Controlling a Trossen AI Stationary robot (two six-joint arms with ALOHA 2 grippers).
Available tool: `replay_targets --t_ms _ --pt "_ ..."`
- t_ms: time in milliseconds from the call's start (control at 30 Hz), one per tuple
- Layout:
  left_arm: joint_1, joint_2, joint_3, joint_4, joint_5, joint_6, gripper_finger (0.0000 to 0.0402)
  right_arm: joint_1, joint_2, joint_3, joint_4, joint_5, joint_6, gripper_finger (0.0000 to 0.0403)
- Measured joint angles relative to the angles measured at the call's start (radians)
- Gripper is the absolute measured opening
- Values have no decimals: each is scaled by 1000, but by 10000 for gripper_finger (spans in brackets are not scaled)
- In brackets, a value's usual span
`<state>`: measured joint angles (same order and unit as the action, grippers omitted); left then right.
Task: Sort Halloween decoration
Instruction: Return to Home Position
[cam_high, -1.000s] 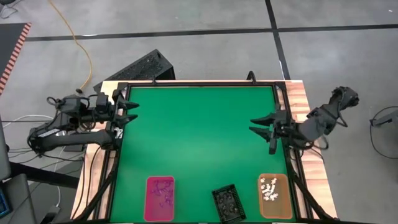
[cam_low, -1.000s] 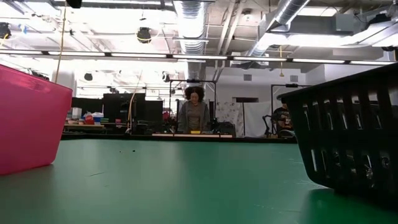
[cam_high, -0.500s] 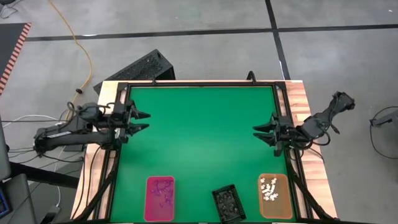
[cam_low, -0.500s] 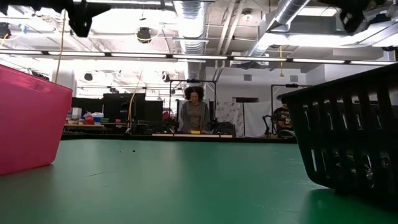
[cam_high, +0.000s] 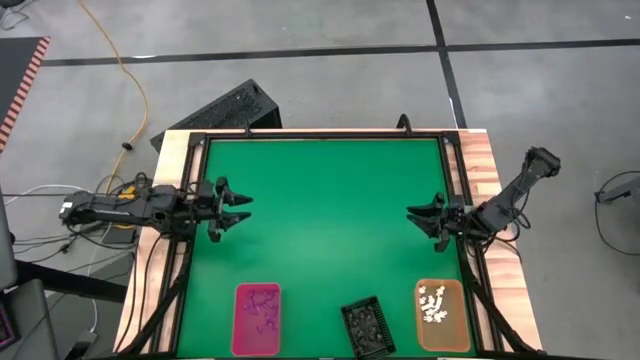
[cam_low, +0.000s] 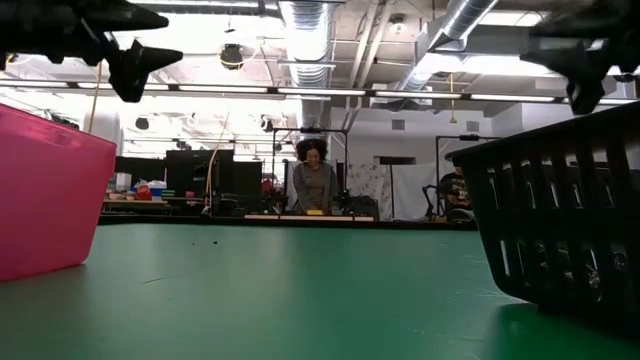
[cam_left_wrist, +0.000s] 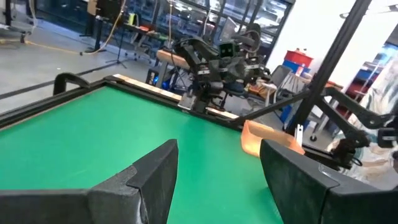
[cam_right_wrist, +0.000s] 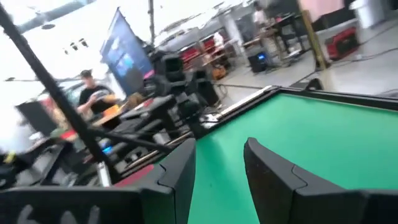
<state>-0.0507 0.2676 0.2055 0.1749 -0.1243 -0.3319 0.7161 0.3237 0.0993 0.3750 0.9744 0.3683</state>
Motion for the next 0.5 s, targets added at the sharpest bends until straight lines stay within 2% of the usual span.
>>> replay_targets --t_ms 133,333,500 --pt "-69 0 -48 52 -40 4 219 13 1 -37 34 99 5 162" --pt "-115 -25 -63 62 -51 -10 219 11 -13 -59 29 155 19 162" --pt "-115 -158 -39 -72 -41 -55 219 9 -98 -61 32 177 -15 162"
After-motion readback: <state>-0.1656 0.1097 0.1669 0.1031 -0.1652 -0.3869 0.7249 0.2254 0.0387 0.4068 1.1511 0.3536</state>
